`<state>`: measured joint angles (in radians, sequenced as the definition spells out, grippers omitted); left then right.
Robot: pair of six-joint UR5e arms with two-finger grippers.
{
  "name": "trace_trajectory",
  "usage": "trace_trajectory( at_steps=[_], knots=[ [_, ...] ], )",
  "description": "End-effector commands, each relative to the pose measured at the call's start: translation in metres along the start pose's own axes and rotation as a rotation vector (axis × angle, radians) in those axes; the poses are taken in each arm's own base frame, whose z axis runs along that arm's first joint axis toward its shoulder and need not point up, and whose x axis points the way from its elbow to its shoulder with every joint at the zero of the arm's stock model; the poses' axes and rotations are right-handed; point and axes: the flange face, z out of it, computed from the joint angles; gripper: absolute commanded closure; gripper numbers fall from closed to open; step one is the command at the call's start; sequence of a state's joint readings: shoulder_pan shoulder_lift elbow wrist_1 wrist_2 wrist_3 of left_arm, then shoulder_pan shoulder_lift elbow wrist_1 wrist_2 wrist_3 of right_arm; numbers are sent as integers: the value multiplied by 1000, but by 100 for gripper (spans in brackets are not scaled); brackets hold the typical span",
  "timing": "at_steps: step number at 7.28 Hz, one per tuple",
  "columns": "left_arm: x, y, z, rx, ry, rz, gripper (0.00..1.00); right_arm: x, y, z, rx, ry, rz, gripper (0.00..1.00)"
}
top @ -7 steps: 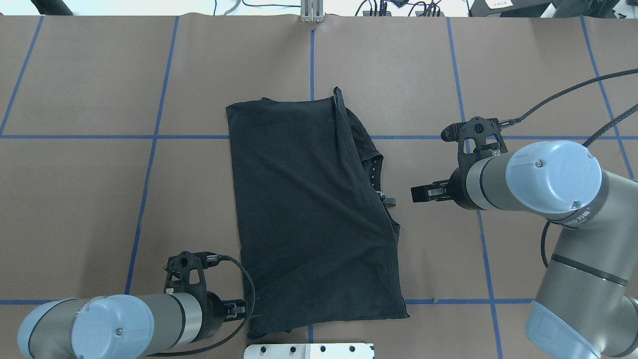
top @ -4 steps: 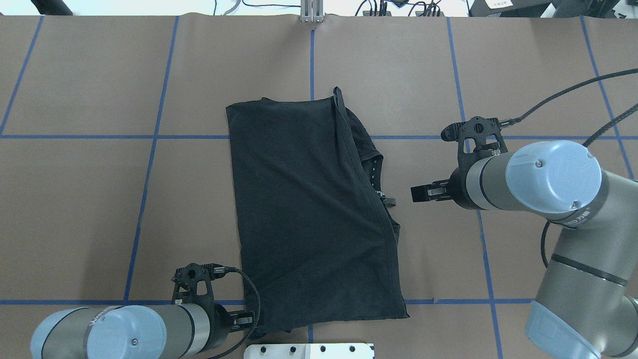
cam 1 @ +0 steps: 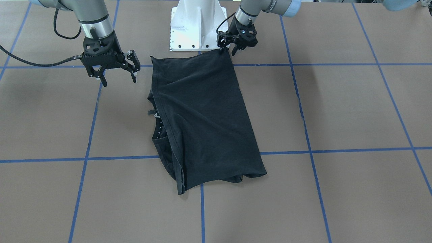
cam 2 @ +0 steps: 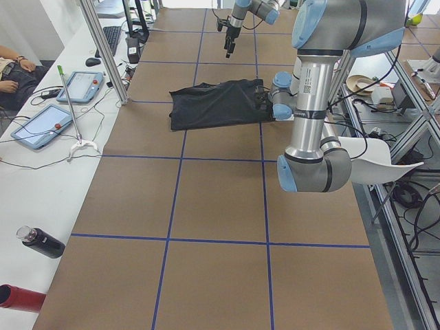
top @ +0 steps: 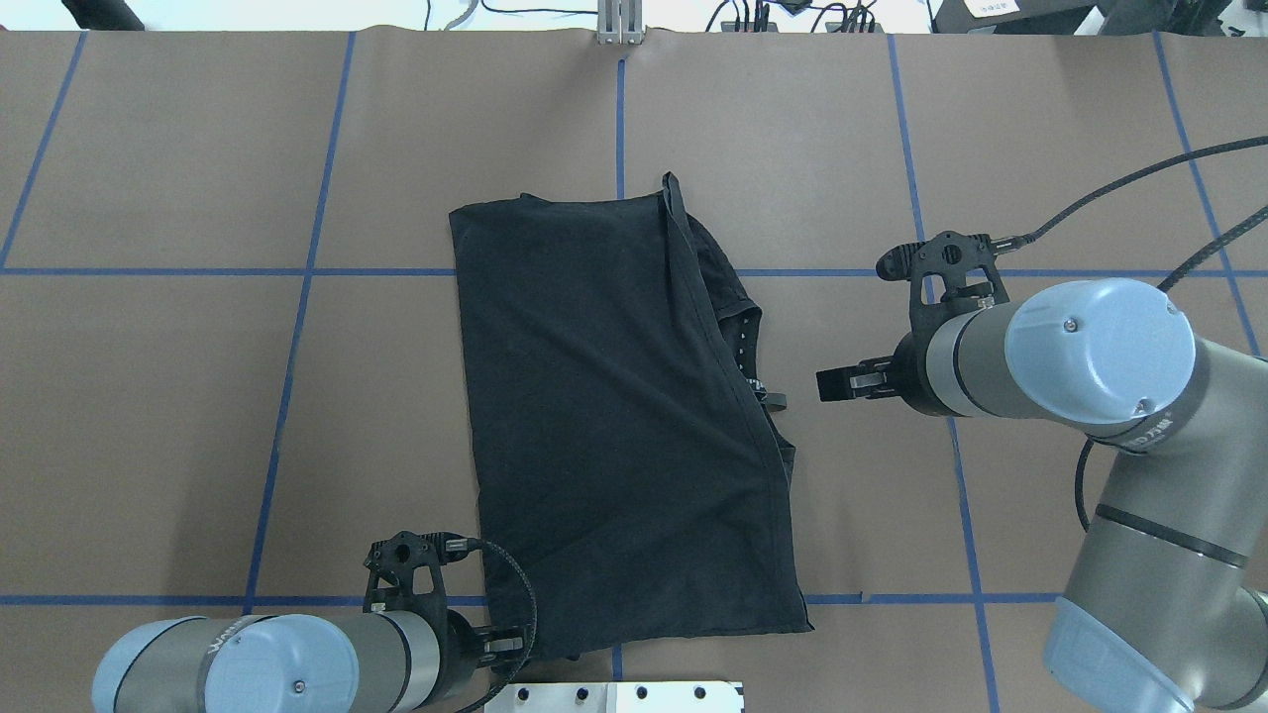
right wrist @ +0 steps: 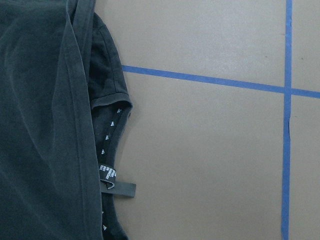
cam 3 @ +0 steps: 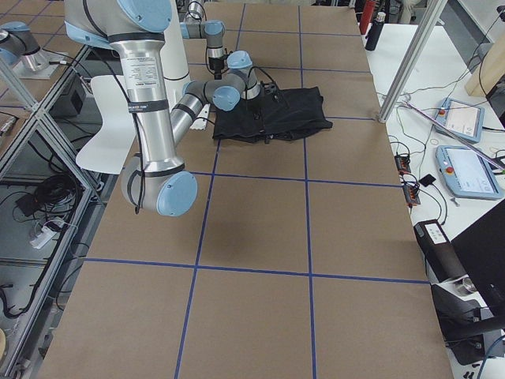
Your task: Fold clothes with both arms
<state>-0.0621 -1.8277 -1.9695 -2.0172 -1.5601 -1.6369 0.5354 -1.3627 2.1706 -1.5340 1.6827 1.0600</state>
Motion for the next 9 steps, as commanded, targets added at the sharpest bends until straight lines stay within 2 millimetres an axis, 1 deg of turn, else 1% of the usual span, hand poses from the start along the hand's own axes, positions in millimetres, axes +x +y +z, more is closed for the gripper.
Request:
trace_trajectory(
  at_steps=[1, 2, 3, 4, 5, 6, 7, 8, 9],
  knots=[
    [1, 1, 1, -1, 1, 0, 46, 0, 0, 0, 0, 0, 0, 0],
    [1, 1, 1, -2, 1, 0, 61, -1, 0, -1, 2, -3, 0, 0],
    [1, 1, 1, -4, 1, -1, 88, -1, -1, 0, 2, -1, 0, 0],
    [0, 0, 1, -1, -1, -1, 100, -1, -1, 0, 2, -1, 0, 0],
    [-2, -1, 1, 2, -3, -3, 100, -1, -1, -1, 4, -2, 0, 0],
    [-2, -8, -7, 14, 6, -6, 100, -2, -2, -1, 8, -1, -1, 0],
    [-13, -13, -18, 21, 4, -1, 100, -2, -1, 0, 9, 1, 3, 0],
    [-29, -22, -32, 35, -8, -5, 100, -5, 0, 1, 8, -1, 11, 0],
    [-44, -27, -42, 43, -21, -7, 100, -8, -2, 4, 7, 0, 16, 0]
  ],
)
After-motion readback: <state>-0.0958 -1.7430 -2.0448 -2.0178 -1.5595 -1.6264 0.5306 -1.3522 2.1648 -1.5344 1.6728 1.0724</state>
